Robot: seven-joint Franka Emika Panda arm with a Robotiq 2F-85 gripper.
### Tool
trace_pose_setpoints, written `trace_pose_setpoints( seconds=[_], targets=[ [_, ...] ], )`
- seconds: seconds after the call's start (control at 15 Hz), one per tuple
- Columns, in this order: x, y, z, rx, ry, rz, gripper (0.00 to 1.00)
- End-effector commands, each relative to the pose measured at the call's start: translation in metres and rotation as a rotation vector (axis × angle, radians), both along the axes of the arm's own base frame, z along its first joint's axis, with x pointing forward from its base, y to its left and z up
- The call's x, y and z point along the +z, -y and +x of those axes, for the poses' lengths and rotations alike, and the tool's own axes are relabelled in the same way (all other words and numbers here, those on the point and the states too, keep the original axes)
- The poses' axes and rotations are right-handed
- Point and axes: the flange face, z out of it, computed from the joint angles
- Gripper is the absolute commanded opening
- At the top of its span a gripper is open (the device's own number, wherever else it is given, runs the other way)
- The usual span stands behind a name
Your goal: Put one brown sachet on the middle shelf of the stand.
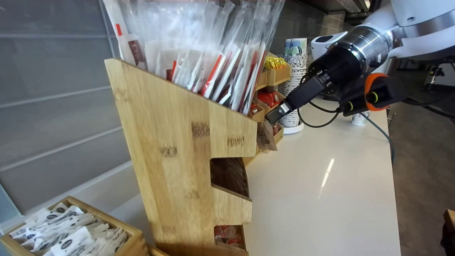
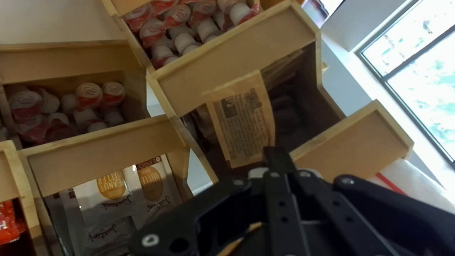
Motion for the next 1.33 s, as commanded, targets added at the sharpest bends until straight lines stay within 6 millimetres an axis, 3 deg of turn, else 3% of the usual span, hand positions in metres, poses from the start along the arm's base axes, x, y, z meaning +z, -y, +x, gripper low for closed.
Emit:
trace_pose_setpoints(
  seconds=[0.0, 0.47, 1.27],
  targets=[
    [0.001, -0.001, -0.001, -0.044, 0.022, 0.110, 0.00],
    [-0.014, 0.000, -0.004, -0.152, 0.042, 0.259, 0.00],
    [-0.051, -0.009, -0.007, -0.149, 0.055, 0.395, 0.00]
  ],
)
